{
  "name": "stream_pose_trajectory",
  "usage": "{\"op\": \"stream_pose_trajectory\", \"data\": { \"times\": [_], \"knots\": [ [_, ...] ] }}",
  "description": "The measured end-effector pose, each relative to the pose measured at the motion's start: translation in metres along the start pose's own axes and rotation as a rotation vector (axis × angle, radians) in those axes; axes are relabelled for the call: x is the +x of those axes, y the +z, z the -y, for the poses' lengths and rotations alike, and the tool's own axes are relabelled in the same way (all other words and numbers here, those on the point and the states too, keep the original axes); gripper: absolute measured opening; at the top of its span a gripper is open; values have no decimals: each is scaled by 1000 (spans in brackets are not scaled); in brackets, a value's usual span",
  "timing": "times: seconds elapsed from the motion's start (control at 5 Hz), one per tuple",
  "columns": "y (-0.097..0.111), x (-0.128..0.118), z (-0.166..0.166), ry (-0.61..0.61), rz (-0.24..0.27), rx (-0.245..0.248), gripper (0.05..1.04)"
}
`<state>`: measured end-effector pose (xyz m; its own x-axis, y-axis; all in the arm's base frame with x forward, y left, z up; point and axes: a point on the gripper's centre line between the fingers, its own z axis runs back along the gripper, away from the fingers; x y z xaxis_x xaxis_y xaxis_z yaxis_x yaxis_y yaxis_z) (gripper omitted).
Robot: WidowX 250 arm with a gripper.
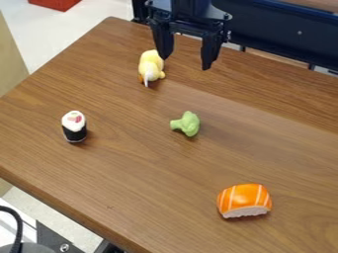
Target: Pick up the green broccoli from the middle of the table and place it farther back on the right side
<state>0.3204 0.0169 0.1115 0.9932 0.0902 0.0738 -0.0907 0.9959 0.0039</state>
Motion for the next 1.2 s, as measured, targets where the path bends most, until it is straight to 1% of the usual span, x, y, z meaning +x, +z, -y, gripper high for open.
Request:
{"op": "stream_pose_trajectory", "data": {
  "times": [0.2, 0.4, 0.6, 0.8, 1.0, 1.2],
  "knots": [
    [-11, -4, 0, 3, -35, 2, 1001],
    [-21, -7, 4, 9, -26, 18, 1001],
    [-26, -8, 5, 60, -14, 11, 1001],
    [-30, -10, 8, 159, -9, -9, 1001],
    [-42, -12, 7, 260, -24, 4, 1001],
    [-59, -16, 8, 263, -33, 55, 1001]
  ]
}}
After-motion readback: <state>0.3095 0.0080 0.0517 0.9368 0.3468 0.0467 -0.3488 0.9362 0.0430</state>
